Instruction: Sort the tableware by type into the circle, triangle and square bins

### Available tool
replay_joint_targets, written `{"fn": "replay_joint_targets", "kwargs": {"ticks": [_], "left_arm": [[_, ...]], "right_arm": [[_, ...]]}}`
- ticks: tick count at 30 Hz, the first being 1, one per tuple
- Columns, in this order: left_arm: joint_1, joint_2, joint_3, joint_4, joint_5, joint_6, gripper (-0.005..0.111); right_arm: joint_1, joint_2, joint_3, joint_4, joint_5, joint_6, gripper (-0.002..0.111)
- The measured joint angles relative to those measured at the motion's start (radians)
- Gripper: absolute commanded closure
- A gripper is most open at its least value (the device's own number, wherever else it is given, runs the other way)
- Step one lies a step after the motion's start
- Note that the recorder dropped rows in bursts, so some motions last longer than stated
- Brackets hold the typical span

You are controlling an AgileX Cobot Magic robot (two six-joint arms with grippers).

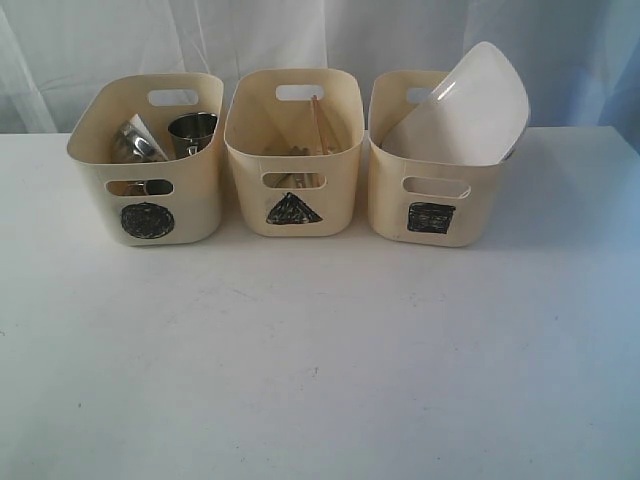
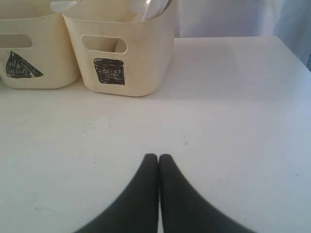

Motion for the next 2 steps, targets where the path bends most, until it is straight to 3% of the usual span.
{"fn": "replay_joint_targets", "kwargs": {"ticks": [2], "left_arm": [[0.000, 0.000, 0.000, 0.000, 0.000, 0.000, 0.107]], "right_arm": [[0.000, 0.000, 0.000, 0.000, 0.000, 0.000, 0.108]]}}
